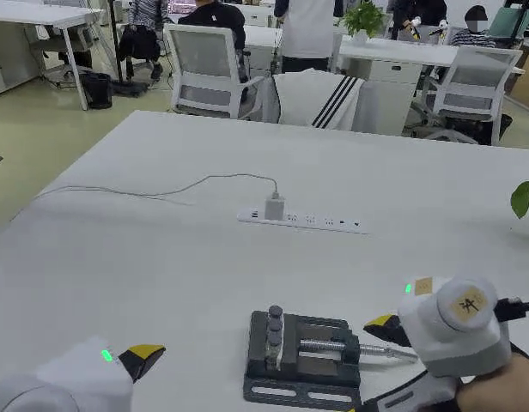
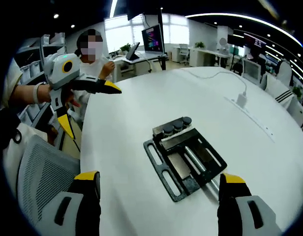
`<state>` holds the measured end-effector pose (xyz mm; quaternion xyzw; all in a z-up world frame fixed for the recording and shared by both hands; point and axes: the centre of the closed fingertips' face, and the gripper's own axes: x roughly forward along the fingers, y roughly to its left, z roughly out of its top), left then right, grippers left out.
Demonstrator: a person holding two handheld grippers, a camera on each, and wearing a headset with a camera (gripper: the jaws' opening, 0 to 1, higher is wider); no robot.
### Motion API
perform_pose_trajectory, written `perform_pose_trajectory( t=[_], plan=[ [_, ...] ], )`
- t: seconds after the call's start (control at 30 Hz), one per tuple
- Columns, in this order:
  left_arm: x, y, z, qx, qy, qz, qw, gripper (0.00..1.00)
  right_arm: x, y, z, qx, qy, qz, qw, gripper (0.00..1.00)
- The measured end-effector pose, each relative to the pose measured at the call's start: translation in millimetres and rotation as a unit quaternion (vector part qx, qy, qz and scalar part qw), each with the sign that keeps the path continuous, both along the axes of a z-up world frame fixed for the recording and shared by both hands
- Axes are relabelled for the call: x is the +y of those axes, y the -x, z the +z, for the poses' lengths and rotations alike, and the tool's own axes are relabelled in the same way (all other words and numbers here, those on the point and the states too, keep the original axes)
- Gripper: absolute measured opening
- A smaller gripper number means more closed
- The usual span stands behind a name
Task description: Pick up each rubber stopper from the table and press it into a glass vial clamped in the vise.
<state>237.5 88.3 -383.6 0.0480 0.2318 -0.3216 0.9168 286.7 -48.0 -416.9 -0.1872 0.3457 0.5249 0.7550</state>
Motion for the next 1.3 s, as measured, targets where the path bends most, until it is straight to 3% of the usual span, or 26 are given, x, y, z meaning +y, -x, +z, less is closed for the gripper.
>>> perform_pose_trajectory(
  t=[0.17, 0.37, 0.43, 0.67, 1.07, 1.3],
  plan=[
    [2.2, -0.4, 0.8, -0.003, -0.002, 0.003, 1.0000, 0.99, -13.5, 7.4, 3.5, -0.005, -0.023, -0.024, 0.9994, 0.99],
    [1.3, 0.6, -1.8, 0.006, -0.005, -0.004, 1.0000, 0.99, -30.8, 18.1, 2.0, 0.000, -0.038, -0.052, 0.9979, 0.99],
    [1.1, 0.2, -1.6, 0.006, -0.007, -0.005, 0.9999, 0.99, -34.6, 24.5, 1.2, 0.015, -0.049, -0.061, 0.9968, 0.99],
    [-1.5, 1.9, -3.1, 0.012, -0.008, -0.012, 0.9998, 0.99, -50.5, 31.8, -1.5, 0.012, -0.064, -0.091, 0.9937, 0.99],
    [3.0, 1.8, -3.5, 0.015, -0.006, -0.006, 0.9998, 0.99, -56.6, 41.9, 2.0, 0.011, -0.084, -0.110, 0.9903, 0.99],
    [0.8, 4.3, -4.4, 0.017, -0.001, -0.004, 0.9998, 0.99, -61.5, 38.2, 3.4, 0.006, -0.088, -0.119, 0.9890, 0.99]
  ],
)
